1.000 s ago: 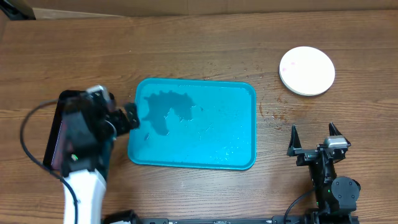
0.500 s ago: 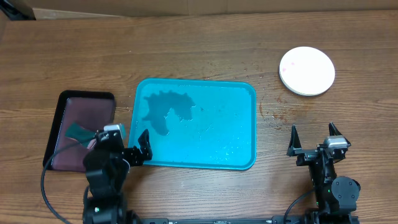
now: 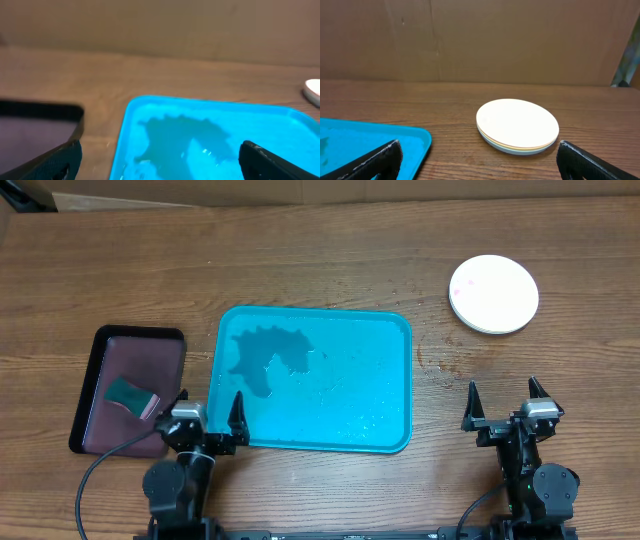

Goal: Clean dirty plates on tray and stack at the side

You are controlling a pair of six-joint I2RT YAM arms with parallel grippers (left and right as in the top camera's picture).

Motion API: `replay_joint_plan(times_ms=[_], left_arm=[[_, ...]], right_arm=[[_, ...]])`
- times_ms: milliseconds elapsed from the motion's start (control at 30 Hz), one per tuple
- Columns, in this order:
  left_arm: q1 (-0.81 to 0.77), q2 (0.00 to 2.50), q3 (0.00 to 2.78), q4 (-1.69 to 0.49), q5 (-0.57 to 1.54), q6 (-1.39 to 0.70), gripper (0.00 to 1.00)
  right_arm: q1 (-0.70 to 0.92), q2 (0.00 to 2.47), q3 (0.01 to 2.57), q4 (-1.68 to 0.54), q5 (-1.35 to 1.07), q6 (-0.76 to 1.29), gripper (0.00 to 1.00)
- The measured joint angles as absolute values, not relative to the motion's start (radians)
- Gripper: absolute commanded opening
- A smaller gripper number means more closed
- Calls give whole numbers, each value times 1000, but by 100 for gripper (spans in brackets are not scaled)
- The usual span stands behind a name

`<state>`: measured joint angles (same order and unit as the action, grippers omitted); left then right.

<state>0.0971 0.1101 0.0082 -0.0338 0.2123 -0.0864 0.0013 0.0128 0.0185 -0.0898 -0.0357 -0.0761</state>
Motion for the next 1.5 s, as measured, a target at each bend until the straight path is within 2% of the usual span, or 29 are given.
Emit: replay_joint_plan(times_ms=[367,767,1500], left_arm=[[-40,15,8,-67,105,15,100],[-40,15,8,-75,17,30,100],[-40,15,8,-76,10,29,100]], right_arm=[[1,13,19,-90,-36,-75,100],[1,13,19,-90,-36,-75,100],[1,13,19,-90,-36,-76,100]])
